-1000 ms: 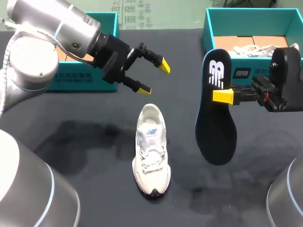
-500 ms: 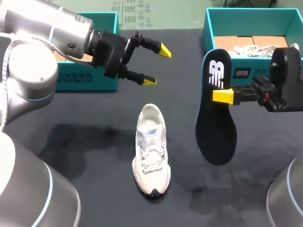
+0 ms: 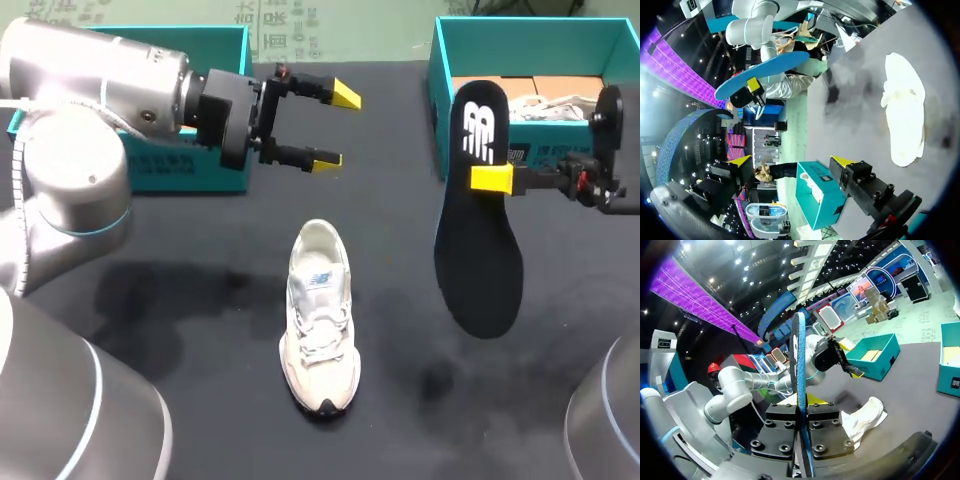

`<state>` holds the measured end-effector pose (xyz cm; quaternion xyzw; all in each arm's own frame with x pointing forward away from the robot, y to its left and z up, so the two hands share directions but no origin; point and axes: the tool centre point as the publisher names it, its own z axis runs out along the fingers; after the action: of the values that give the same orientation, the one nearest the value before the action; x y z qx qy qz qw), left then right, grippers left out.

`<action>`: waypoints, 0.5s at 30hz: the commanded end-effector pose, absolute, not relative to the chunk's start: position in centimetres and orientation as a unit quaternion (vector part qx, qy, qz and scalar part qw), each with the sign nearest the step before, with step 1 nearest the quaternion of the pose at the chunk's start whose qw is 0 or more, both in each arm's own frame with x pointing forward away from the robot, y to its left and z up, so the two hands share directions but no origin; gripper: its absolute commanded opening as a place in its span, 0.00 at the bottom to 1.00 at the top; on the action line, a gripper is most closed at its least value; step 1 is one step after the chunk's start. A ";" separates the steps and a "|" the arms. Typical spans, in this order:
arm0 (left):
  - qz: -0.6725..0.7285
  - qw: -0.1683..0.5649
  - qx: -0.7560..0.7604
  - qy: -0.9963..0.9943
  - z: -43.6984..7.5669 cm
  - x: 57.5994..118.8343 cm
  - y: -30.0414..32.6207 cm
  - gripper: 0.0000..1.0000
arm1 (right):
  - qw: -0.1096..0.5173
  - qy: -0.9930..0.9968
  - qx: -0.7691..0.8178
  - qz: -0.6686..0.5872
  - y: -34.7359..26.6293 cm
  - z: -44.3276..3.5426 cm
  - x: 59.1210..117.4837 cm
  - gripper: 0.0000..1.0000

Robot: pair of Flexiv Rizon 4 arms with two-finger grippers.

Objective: Take the shoe out of the shoebox, open the shoe tongue, remove and reinsert the insole, then place the shoe into the shoebox

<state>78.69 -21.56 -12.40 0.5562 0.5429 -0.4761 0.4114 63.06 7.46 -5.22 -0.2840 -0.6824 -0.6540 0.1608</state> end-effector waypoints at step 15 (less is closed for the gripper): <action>-0.493 0.432 0.534 0.534 -12.6 78.6 -22.5 1.00 | 0.216 -0.660 -0.294 -0.657 5.0 -4.9 67.4 0.00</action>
<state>78.56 -22.36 -12.58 0.5331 0.5347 -0.4935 0.4318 66.88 4.83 -4.76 -0.2981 -0.6597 -0.6569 0.2107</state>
